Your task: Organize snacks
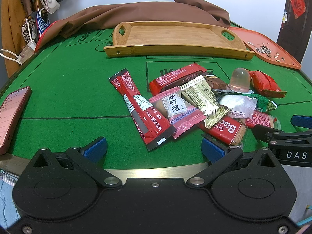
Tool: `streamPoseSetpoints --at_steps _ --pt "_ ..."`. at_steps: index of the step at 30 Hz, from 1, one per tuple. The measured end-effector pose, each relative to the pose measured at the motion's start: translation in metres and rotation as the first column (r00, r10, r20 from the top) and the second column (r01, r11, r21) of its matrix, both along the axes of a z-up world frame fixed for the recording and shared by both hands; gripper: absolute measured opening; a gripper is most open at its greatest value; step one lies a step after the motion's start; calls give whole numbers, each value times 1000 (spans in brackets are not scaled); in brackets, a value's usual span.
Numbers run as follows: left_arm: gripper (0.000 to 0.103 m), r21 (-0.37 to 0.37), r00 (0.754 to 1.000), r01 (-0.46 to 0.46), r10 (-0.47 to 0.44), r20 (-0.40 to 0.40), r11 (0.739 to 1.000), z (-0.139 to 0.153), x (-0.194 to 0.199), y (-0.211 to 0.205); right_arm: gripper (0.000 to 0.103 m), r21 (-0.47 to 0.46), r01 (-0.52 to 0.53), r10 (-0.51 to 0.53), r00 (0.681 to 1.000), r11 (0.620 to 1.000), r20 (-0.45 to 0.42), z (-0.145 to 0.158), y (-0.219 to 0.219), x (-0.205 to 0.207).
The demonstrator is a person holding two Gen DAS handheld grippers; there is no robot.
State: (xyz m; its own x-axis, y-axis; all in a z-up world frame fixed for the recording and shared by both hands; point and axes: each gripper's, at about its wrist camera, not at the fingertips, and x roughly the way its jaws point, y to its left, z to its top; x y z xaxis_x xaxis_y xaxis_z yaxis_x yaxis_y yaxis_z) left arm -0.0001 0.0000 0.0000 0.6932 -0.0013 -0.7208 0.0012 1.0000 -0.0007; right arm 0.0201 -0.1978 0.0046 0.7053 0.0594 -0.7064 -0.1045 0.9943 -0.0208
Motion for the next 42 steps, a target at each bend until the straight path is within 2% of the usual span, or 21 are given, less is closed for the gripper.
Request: streamPoseSetpoints --at_steps 34,42 --pt "103 0 1000 0 0 -1 1000 0 0 0 103 -1 -1 1 1000 1000 3 -3 0 1" --pt "103 -1 1000 5 -5 19 1000 -2 1 3 103 -1 -49 49 999 999 3 1 -3 1"
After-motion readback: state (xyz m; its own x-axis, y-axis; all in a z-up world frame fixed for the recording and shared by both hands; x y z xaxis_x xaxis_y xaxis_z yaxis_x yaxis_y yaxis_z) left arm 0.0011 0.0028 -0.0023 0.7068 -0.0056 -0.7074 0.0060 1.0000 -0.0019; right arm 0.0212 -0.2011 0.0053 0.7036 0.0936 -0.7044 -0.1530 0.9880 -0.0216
